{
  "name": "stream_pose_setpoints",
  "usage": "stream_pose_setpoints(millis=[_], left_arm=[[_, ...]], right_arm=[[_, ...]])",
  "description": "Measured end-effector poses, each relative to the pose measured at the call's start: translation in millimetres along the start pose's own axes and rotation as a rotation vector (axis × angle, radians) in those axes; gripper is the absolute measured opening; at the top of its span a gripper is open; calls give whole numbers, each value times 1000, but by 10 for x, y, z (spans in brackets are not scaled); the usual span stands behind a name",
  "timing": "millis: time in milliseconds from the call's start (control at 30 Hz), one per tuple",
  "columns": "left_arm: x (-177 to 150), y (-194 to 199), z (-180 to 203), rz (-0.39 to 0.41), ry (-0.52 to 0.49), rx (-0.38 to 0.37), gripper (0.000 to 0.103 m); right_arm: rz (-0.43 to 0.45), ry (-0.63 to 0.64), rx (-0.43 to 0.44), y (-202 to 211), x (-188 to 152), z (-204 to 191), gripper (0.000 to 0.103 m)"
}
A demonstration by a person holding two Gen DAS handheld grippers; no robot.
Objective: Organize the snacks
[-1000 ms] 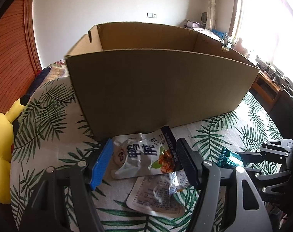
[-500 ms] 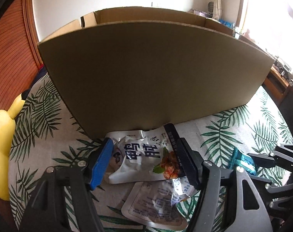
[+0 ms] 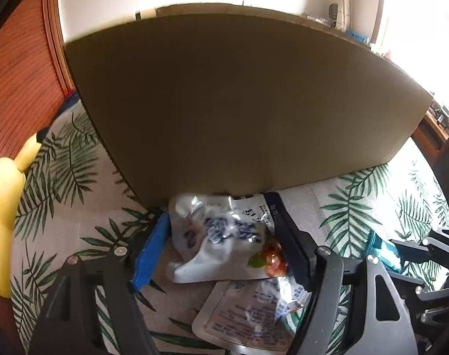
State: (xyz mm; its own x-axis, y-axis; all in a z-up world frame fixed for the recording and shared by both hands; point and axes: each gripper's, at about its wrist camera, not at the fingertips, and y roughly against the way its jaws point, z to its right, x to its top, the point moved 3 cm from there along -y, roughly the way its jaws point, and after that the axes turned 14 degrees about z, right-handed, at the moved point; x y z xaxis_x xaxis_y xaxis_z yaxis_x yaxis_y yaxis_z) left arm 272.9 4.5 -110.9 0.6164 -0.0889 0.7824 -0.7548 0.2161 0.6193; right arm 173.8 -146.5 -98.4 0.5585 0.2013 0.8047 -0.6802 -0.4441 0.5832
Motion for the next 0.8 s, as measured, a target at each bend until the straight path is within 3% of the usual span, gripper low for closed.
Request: stream_pose_setpoints(millis=[233,333,433,800], left_arm=[[-34,-31,-35,21,-11,-1,74],[-41,1,-1,33,-12,-17,62],[-57,66,54,37,2,-37,59],[-68,389,114,97,8,-58,57]], right_arm=[[0,-1,0,6,7,10,26],[1,-1,1,7,7,12,26],[0,0,0,4,7,13,26],[0,0,0,3,10,16,26]])
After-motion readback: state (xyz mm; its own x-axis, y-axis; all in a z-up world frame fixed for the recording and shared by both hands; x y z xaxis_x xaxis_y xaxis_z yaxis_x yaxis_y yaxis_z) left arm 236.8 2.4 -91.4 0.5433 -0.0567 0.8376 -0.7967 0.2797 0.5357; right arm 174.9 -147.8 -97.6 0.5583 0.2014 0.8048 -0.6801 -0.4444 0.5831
